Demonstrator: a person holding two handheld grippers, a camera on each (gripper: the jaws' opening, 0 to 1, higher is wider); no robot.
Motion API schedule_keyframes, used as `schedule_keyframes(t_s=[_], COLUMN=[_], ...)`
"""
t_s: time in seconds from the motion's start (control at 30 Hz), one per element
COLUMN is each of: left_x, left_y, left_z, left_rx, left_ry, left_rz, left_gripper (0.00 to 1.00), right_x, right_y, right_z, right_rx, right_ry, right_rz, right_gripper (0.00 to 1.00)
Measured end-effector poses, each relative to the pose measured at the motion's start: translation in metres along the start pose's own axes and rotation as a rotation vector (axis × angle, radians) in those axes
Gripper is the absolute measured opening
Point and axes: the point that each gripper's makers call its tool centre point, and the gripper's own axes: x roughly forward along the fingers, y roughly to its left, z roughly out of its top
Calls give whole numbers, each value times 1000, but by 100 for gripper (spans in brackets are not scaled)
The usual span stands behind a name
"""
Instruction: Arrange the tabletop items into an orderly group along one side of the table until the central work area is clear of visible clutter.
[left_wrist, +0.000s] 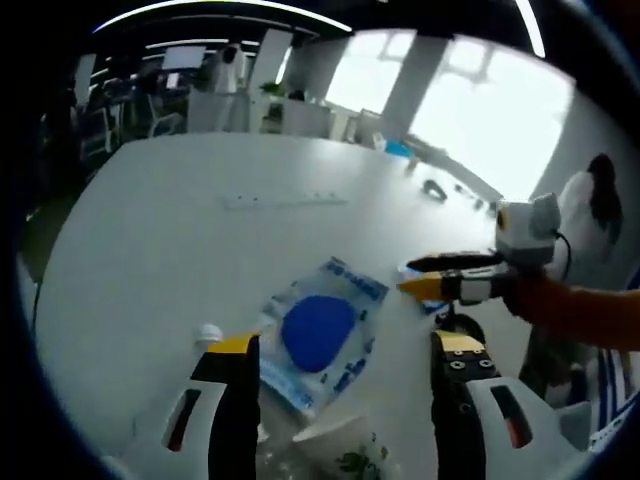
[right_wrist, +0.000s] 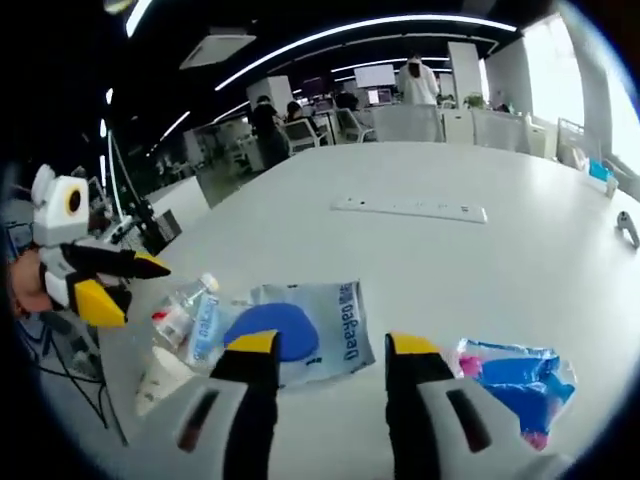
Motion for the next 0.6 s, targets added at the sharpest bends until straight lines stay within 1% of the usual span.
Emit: schedule_keyframes(t_s=[0.3, 0.47, 0.6], left_x=[5, 9, 11], left_y=[11, 15, 16], left_z=[0, -1, -1], left_rx=[-18, -28, -30], left_ry=[-9, -10, -14], left_rz=[4, 2, 1], left_gripper=[66, 65, 64], right_x=[22, 29, 35], right_y=[-10, -14, -15], right_z=[-10, -12, -19], right_rx=[22, 35, 37], right_ry=[36, 45, 70], right_rz=[2, 5, 11], right_gripper=[39, 38, 37])
